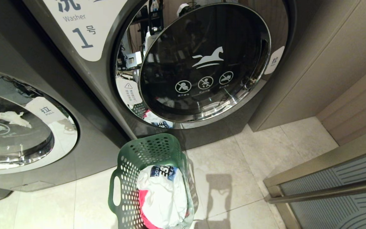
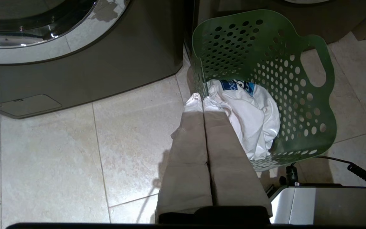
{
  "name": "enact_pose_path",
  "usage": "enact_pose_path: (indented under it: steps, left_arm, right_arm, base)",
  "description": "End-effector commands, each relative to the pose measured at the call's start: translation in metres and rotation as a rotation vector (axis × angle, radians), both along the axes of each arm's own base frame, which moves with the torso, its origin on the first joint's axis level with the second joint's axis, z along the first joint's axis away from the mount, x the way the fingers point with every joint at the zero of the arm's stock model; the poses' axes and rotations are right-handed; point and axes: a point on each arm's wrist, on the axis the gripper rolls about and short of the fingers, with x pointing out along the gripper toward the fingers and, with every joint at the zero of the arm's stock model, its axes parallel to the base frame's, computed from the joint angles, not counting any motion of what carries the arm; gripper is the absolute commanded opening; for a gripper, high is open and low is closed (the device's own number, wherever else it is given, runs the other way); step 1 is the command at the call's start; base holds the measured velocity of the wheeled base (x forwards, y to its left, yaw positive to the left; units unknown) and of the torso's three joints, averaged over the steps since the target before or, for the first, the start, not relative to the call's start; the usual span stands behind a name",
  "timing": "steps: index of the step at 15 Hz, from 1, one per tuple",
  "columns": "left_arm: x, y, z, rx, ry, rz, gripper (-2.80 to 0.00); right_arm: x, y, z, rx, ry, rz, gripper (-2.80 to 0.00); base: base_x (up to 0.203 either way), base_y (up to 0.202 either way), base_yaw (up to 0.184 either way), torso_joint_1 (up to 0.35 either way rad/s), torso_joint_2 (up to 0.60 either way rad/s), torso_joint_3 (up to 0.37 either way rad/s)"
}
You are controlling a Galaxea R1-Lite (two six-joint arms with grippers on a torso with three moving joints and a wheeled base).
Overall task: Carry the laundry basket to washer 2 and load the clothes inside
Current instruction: Open the lid of the washing machine
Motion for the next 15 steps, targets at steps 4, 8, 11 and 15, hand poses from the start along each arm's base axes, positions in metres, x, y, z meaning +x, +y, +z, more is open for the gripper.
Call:
enact_pose_path:
  steps: [4,8,11,15]
  left_arm:
    - [0.000,0.000,0.002,0.009,-0.005,-0.002,-2.80]
    - [-0.024,0.000,0.072,-0.020,-0.181,-0.001,-2.80]
    - [-0.004,0.001,0.141,-0.063,-0.100,0.038,-2.80]
    - [0.084,0.003,0.164,-0.141,0.174,0.155,0.00]
  right_arm:
    - [0.000,0.000,0.000,0.000,-0.002,0.000,-2.80]
    - [0.000,0.000,0.000,0.000,0.000,0.000,-2.80]
    - [0.000,0.000,0.000,0.000,0.000,0.000,-2.80]
    - [0.000,0.000,0.000,0.000,0.000,0.000,-2.80]
  base:
    - [0.000,0.000,0.000,0.000,0.00,0.000]
    - [0.000,0.000,0.000,0.000,0.00,0.000]
    - [0.000,0.000,0.000,0.000,0.00,0.000]
    - [0.000,0.000,0.000,0.000,0.00,0.000]
